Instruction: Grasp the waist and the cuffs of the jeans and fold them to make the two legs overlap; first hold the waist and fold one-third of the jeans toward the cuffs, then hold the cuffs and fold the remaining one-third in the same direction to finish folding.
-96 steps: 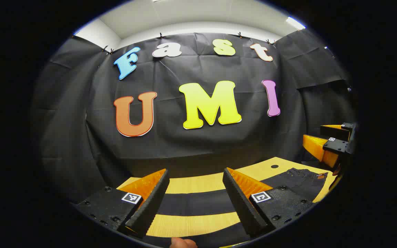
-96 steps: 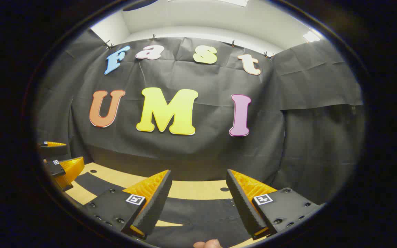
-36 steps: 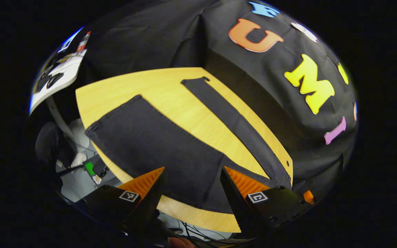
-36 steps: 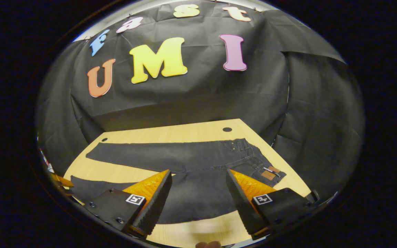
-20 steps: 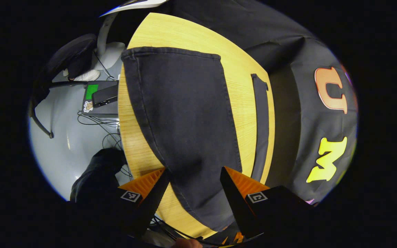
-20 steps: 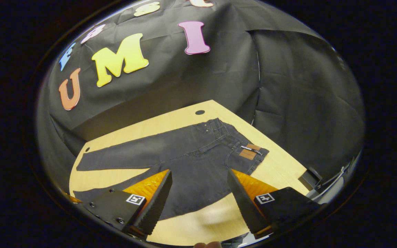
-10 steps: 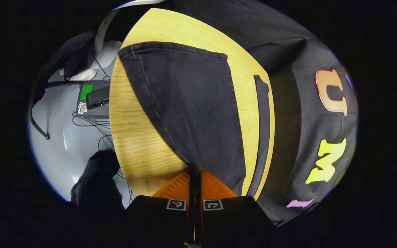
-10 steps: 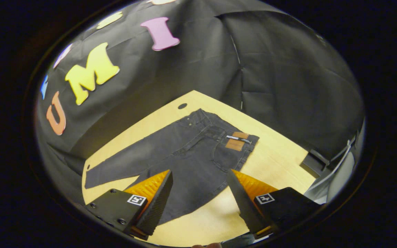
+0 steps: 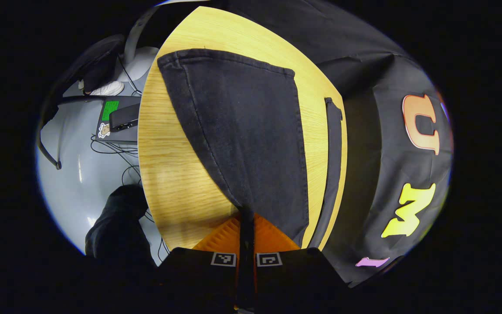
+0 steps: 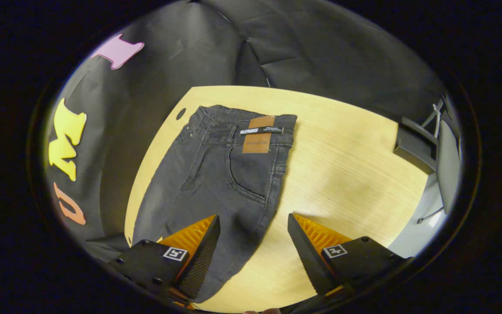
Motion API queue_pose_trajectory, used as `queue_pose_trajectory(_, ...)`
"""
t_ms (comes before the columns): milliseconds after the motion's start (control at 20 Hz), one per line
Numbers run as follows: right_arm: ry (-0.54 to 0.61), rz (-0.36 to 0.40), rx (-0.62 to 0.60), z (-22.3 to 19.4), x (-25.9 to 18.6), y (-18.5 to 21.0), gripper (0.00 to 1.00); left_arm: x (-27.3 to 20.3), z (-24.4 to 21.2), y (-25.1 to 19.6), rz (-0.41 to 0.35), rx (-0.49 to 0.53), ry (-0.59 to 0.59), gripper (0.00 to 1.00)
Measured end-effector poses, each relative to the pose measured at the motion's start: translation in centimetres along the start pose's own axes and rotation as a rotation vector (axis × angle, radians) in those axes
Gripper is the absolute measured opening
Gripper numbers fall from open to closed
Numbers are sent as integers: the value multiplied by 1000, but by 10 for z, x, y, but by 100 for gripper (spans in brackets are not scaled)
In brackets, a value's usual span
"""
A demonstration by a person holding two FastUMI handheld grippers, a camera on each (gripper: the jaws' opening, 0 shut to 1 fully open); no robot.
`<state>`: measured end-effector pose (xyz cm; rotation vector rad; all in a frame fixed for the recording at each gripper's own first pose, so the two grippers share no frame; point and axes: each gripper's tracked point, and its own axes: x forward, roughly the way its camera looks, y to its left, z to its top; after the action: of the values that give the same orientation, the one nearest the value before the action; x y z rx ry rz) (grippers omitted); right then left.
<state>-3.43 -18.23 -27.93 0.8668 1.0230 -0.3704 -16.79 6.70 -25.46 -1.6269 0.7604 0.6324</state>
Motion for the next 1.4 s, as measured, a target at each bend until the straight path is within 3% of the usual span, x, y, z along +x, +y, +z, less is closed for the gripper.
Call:
queue_pose_trajectory(150, -2, 7, -60, 2, 8, 13, 89, 0, -1, 1, 9, 5, 6, 3)
queue_pose_trajectory(200, -3, 6, -75, 2, 11, 14, 94, 0, 0, 0, 10, 5, 7, 4)
queue_pose_trajectory(300, -10, 6, -66, 7, 12, 14, 74, 0, 0, 0, 11, 2, 7, 3)
queue_pose_trajectory(350, -13, 17, -54, 6, 19, 16, 72, 1, 0, 0, 12, 2, 6, 3)
queue_pose_trajectory(500, -1, 11, 6, 8, 28, 7, 11, 1, 0, -2, 15, 7, 6, 3)
queue_pose_trajectory(650, -17, 5, -15, 8, 29, 5, 15, 3, 1, -3, 13, 9, 4, 3)
queue_pose_trajectory(700, -16, -1, -24, 10, 29, 6, 2, 2, 2, -3, 16, 13, 6, 3)
queue_pose_trajectory(950, -29, 56, 17, 15, 9, 19, 2, -5, 9, -29, -21, 78, -8, 3)
queue_pose_trajectory(1100, -50, 135, 2, 26, -16, 47, 2, -11, 16, -63, -58, 192, -9, 3)
queue_pose_trajectory(1300, -107, 263, -59, 49, -38, 125, 2, -15, 31, -131, -111, 442, -38, 3)
queue_pose_trajectory(1400, -124, 315, -75, 61, -43, 157, 2, -4, 41, -165, -131, 516, -39, 3)
